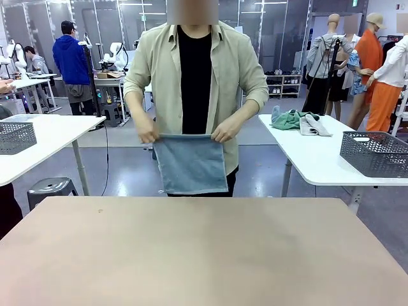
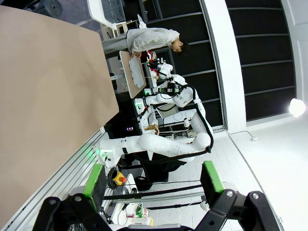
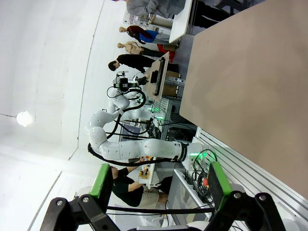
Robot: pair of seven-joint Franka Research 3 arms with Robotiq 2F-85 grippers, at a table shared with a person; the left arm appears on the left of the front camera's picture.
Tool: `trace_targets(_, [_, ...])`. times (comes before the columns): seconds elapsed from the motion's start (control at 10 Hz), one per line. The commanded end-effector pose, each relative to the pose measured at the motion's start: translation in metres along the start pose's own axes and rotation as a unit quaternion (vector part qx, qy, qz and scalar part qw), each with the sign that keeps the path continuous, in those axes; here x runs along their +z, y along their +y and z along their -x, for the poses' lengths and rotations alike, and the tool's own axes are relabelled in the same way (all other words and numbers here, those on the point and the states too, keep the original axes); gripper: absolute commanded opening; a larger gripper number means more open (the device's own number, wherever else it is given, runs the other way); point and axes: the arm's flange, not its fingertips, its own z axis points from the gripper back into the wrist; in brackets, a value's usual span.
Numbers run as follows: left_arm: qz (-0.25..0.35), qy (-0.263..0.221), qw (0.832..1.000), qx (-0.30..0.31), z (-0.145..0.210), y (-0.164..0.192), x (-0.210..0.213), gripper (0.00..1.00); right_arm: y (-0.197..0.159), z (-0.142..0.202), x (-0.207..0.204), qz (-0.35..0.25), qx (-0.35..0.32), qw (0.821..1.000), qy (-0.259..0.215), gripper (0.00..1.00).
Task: Fold the towels and place them in the basket.
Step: When a person lays out a Towel with hook on the table, fold it in half twice.
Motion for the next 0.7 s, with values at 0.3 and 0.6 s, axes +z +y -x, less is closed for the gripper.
trace_targets(0.3, [0.000, -0.002, 1.000, -0.002, 0.0015, -0.0012, -0.0003, 1.00, 0.0002, -0.0002, 0.0002, 0.001, 0.000, 1.000, -0.001, 1.00])
trace_targets(0.6, [0.000, -0.002, 1.000, -0.002, 0.0015, -0.0012, -0.0003, 1.00, 0.0002, -0.0002, 0.0002, 0.001, 0.000, 1.000, -0.001, 1.00])
